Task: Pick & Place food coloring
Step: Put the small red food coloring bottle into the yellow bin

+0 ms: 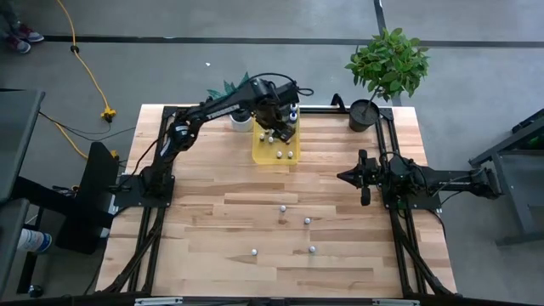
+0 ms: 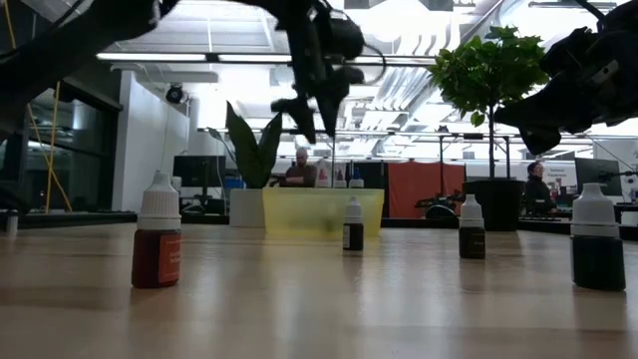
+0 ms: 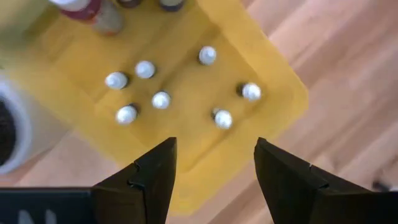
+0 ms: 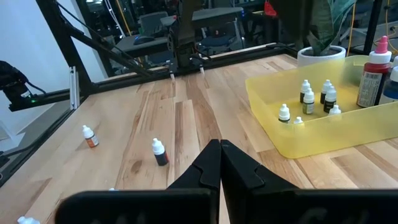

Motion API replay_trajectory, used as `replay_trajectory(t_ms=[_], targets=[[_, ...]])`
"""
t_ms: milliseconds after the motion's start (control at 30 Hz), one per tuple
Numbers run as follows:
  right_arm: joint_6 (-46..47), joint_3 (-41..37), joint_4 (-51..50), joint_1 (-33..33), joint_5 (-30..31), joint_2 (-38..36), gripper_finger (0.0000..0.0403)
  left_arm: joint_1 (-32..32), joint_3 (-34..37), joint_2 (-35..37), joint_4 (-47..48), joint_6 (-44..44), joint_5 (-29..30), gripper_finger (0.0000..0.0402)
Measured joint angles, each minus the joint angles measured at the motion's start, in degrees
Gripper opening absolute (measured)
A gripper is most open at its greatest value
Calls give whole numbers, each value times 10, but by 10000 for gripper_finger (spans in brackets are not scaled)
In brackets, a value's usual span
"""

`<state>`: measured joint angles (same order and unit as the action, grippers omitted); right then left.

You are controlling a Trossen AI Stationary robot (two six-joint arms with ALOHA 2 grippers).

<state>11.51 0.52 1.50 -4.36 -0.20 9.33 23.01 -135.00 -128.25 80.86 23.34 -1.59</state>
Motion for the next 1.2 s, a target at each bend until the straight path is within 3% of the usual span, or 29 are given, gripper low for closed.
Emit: replay_trajectory(t_ms=[467, 900, 1000, 1200], targets=[[0, 0, 0, 0, 0, 0, 0, -72, 3, 88, 94, -291, -2, 204], [0, 0, 0, 0, 0, 0, 0, -248, 18, 93, 87, -231, -5, 204], [0, 0, 0, 0, 0, 0, 0, -281, 55, 91, 68, -233, -6, 204], [0, 0, 0, 0, 0, 0, 0, -318, 173, 90, -58, -296, -6, 204]])
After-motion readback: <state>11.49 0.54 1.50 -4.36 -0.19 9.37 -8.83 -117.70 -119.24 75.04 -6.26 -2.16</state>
